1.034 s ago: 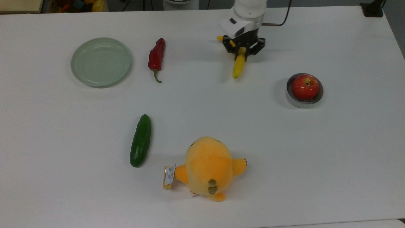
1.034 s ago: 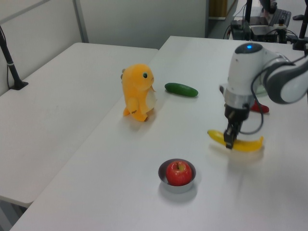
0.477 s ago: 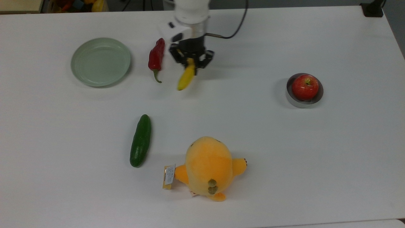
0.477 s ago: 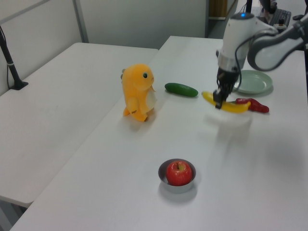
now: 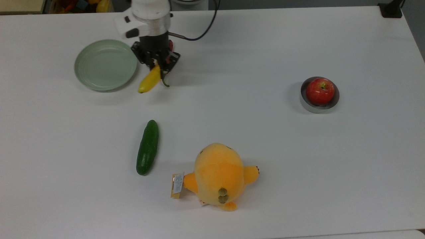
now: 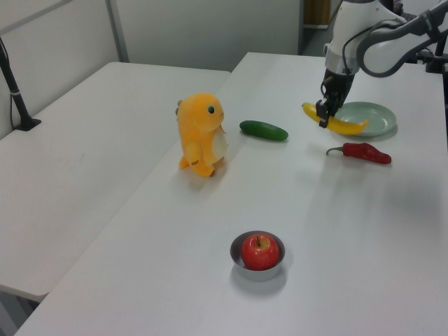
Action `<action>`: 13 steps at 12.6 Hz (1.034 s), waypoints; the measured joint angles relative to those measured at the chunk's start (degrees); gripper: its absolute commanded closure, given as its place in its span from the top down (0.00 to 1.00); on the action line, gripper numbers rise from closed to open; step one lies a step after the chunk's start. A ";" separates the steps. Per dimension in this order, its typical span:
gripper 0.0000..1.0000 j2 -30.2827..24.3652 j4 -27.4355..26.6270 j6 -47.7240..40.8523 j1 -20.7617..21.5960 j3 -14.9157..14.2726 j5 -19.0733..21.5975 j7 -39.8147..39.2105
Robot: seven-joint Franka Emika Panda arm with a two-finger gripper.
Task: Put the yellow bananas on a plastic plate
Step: 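Lower the banana onto the plate and open the gripper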
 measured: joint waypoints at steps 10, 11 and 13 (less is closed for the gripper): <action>0.90 -0.38 0.08 -5.56 -0.06 -13.89 0.00 -11.44; 1.00 -0.35 0.01 -5.56 -0.05 -14.54 0.00 -12.16; 1.00 -0.23 -0.05 -5.56 -0.04 -14.85 0.00 -12.53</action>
